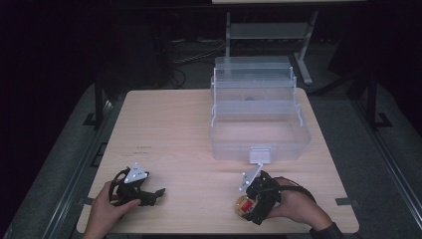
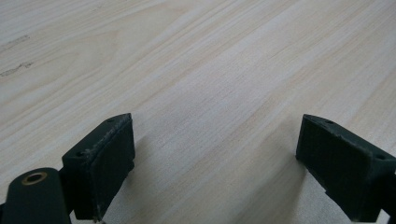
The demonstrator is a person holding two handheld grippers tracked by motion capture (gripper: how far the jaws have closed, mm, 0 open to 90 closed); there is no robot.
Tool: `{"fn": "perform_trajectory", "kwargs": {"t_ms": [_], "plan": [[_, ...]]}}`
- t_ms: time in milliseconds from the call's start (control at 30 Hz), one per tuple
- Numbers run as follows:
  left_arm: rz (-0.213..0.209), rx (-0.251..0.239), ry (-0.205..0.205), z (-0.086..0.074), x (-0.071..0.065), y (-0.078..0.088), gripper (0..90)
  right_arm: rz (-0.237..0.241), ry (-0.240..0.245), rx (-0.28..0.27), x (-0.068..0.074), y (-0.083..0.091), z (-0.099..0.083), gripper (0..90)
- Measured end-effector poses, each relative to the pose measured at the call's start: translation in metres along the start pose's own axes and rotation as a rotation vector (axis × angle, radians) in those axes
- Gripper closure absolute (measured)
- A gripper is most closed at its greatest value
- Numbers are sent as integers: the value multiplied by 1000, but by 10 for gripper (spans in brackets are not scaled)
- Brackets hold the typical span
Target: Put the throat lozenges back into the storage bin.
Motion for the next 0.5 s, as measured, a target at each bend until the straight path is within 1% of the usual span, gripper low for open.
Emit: {"fn": "perform_trajectory", "kwargs": {"t_ms": [200, 500], "plan": [[0, 1, 0, 0, 0, 0, 107, 11, 12, 18, 5, -6, 0, 19], [0, -2, 0, 0, 0, 0, 107, 20, 17, 40, 9, -14, -1, 19]]}}
Point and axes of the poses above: each handheld gripper's, and its own axes: y roughly backward along the jaws, z roughly out of its top, x roughly to its left, the point moved 10 cm from there along -y, roughly forward along the jaws, and after that the axes turned 2 degrees about -z, right-handed, at the moved point
